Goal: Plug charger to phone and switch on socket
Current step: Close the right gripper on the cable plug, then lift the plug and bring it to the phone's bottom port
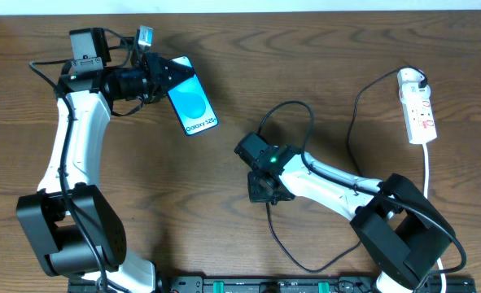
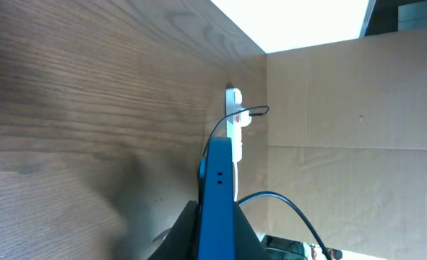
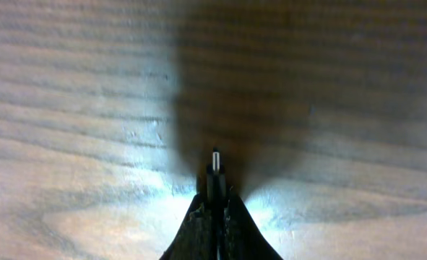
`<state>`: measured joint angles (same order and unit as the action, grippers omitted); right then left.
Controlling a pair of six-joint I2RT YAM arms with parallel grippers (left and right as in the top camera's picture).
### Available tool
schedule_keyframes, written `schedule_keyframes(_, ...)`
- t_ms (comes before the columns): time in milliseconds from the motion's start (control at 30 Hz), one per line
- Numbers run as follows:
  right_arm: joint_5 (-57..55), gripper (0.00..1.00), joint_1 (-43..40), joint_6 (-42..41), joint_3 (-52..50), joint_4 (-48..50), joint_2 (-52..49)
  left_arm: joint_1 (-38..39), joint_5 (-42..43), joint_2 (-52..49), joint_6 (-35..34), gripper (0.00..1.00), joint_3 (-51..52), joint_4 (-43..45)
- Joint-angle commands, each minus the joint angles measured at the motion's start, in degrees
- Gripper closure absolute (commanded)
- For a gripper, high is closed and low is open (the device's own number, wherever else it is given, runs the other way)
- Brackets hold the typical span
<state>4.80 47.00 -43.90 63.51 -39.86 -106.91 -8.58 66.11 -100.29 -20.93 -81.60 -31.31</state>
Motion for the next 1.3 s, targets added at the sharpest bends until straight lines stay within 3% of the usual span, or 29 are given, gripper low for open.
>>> schedule_keyframes(0,1.6,0.98,-0.2,-0.2,-0.3,-2.7,-2.2,-0.2,2.3,0.4,0.3,0.93,-0.1,0.0)
schedule_keyframes(367,2.2,0.99,-0.2,0.3,-0.3,-3.9,-2.2,-0.1,2.3,0.4,0.3,0.93,-0.1,0.0)
schedule_keyframes(533,20.0,0.99,-3.3,7.3,-0.1,3.9,-2.2,-0.2,3.0,0.4,0.3,0.92,-0.1,0.2)
schedule_keyframes(700,37.7,0.99,-9.6,10.3,-0.1,13.0,-2.2,-1.5,11.0,0.4,-0.7,0.92,-0.1,4.4)
schedule_keyframes(967,67.8,0.99,-15.7,8.4,-0.1,44.8,-2.2,-5.6,19.4,0.4,-7.3,0.93,-0.1,12.3)
schedule_keyframes(1267,73.4,0.99,-14.7,-4.0,-0.1,74.9,-2.2,-5.8,23.9,0.4,-17.5,0.93,-0.1,24.2)
